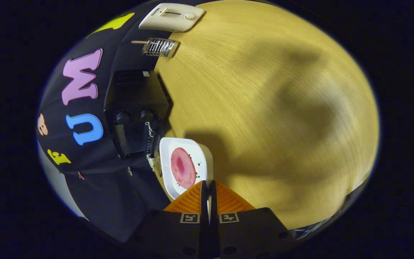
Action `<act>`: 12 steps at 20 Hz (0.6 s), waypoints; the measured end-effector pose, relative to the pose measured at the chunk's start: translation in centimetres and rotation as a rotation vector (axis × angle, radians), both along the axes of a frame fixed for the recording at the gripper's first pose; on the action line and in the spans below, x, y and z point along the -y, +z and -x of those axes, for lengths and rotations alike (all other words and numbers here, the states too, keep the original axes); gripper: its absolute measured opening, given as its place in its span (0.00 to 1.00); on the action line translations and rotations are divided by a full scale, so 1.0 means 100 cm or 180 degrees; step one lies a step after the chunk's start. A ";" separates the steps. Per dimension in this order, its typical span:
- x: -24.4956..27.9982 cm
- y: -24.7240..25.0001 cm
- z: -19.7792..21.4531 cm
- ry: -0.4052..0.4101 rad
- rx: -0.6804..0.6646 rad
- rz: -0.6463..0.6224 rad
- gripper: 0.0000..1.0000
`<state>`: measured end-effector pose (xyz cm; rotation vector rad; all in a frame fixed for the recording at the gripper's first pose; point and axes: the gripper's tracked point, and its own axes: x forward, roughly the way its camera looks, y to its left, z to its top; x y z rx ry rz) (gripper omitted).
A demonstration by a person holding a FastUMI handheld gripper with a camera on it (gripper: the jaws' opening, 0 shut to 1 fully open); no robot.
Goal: Open the toaster oven, put the food inside, and close the toaster oven door.
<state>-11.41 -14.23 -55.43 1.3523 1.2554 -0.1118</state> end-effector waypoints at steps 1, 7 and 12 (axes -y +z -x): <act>-0.006 -0.004 -0.001 -0.0168 0.0015 -0.0121 0.05; -0.063 -0.005 -0.014 -0.0676 0.0021 0.0010 0.05; -0.112 -0.001 -0.065 -0.1268 0.0011 -0.0040 0.05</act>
